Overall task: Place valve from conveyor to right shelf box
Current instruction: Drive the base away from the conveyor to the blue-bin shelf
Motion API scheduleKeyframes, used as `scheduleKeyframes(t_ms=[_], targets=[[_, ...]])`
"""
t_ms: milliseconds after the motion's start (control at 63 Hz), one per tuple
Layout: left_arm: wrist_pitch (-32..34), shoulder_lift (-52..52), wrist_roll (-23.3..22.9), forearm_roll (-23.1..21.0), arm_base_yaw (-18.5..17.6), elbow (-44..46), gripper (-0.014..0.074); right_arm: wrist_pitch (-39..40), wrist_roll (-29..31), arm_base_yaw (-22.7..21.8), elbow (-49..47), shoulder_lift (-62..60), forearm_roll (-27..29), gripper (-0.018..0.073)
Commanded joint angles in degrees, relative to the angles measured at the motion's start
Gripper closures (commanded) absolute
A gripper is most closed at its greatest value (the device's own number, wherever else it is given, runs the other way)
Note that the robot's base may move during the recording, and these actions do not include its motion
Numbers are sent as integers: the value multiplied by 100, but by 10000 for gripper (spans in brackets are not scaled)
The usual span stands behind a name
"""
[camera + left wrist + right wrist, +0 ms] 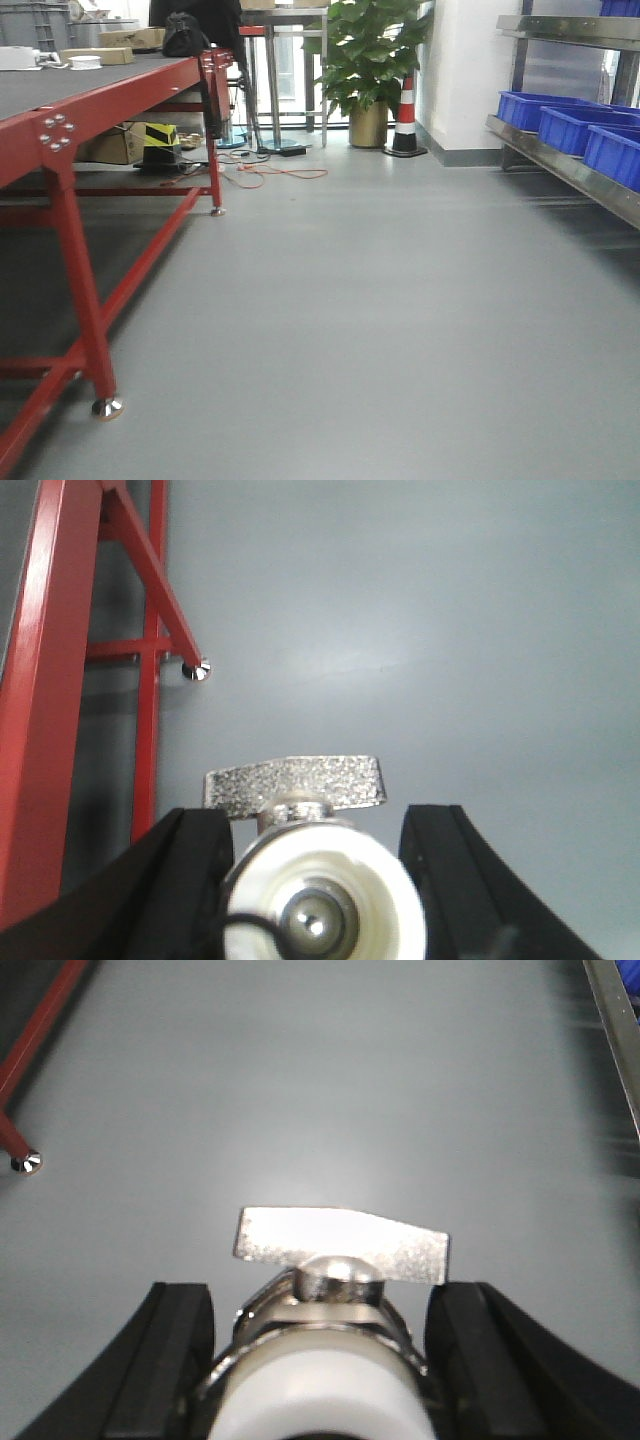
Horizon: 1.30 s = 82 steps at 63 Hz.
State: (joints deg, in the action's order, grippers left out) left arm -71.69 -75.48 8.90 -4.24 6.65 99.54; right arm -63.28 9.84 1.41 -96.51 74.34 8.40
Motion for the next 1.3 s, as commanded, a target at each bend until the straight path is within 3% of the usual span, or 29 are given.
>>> scheduleKeyframes(t_ms=[0,238,1286], targets=[[173,50,-50,-56,-4,61,707,371,35,-26,-87,-65,-32,713],[198,50,-50,-56,-4,61,707,371,35,-26,-87,-65,-32,713],[2661,50,-50,-56,-4,61,707,380,35,-26,-87,-65,-32,713]])
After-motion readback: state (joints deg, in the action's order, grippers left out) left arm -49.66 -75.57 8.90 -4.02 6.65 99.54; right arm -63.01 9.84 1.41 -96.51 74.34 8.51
